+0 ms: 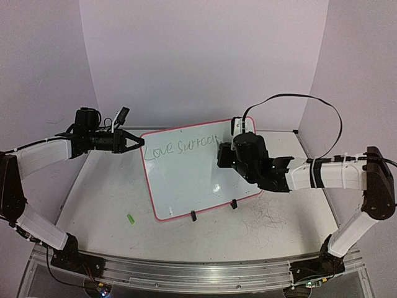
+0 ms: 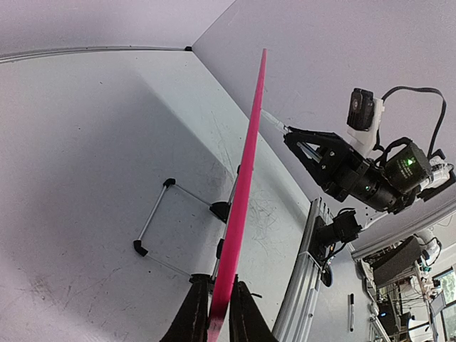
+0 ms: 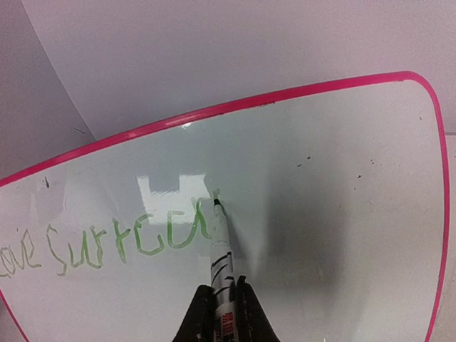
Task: Write a sentence on the whiteboard
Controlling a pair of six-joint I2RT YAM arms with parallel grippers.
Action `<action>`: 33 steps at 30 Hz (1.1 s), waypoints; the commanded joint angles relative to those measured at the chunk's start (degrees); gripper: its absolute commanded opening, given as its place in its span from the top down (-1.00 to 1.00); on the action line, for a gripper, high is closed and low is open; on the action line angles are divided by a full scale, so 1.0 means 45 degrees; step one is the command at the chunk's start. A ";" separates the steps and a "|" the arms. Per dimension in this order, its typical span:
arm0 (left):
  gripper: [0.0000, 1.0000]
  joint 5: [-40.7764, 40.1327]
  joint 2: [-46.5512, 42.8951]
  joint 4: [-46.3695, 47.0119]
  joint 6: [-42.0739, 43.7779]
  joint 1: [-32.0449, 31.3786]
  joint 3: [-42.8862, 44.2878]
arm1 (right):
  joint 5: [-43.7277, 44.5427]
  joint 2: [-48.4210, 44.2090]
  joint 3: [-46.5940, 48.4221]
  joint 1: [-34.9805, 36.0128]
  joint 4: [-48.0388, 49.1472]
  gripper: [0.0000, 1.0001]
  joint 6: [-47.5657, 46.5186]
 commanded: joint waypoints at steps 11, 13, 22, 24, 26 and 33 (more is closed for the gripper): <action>0.76 0.0332 -0.0438 0.0386 0.0195 -0.0080 -0.0038 | -0.0231 -0.0381 -0.0693 0.0207 -0.0208 1.00 0.0643; 0.76 0.0324 -0.0430 0.0379 0.0201 -0.0081 -0.0042 | -0.0172 -0.0369 -0.0561 0.0207 -0.0206 1.00 0.0582; 0.76 0.0325 -0.0359 0.0380 0.0211 -0.0083 -0.0030 | 0.0223 -0.0032 0.0051 0.0161 0.0047 1.00 0.0190; 0.76 0.0324 -0.0347 0.0386 0.0213 -0.0083 -0.0041 | 0.0242 0.0049 0.0136 0.0119 0.0103 1.00 0.0138; 0.76 0.0317 -0.0351 0.0380 0.0213 -0.0077 -0.0037 | 0.0296 0.0096 0.0214 0.0076 0.0132 1.00 0.0115; 0.76 0.0328 -0.0350 0.0379 0.0213 -0.0080 -0.0025 | 0.0334 0.0273 0.0446 -0.0149 0.0260 1.00 -0.0038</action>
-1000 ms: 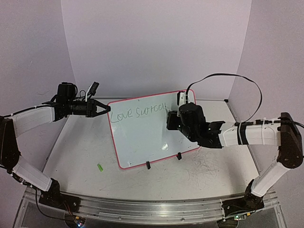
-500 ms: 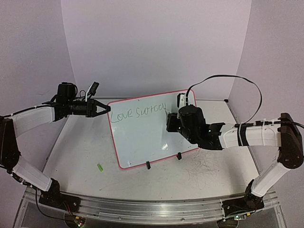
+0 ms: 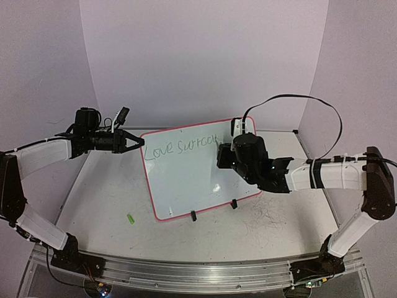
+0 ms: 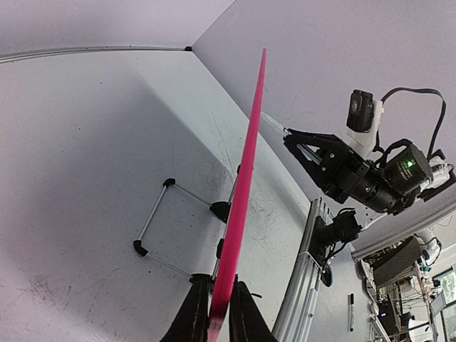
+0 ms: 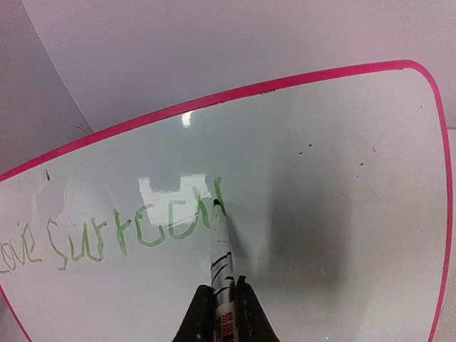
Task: Write a sentence on the whiteboard
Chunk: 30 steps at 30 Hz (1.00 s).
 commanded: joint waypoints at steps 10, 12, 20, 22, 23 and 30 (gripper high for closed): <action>0.76 0.0348 -0.0372 0.0381 0.0213 -0.0081 -0.0045 | 0.0523 0.0296 0.0505 -0.0385 0.0227 1.00 -0.0065; 0.76 0.0343 -0.0390 0.0379 0.0204 -0.0077 -0.0040 | 0.0519 0.0211 0.0422 -0.0391 0.0112 1.00 0.0058; 0.76 0.0348 -0.0446 0.0380 0.0195 -0.0093 -0.0039 | 0.0159 -0.0072 -0.0105 -0.0376 -0.0254 1.00 0.0585; 0.76 0.0337 -0.0450 0.0379 0.0200 -0.0085 -0.0039 | 0.0034 -0.0115 -0.0259 -0.0372 -0.0314 1.00 0.0705; 0.76 0.0333 -0.0450 0.0380 0.0197 -0.0092 -0.0039 | -0.0015 -0.0150 -0.0341 -0.0372 -0.0330 1.00 0.0757; 0.76 0.0327 -0.0413 0.0380 0.0196 -0.0100 -0.0042 | -0.0346 -0.0385 -0.0705 -0.0262 -0.0364 1.00 0.0973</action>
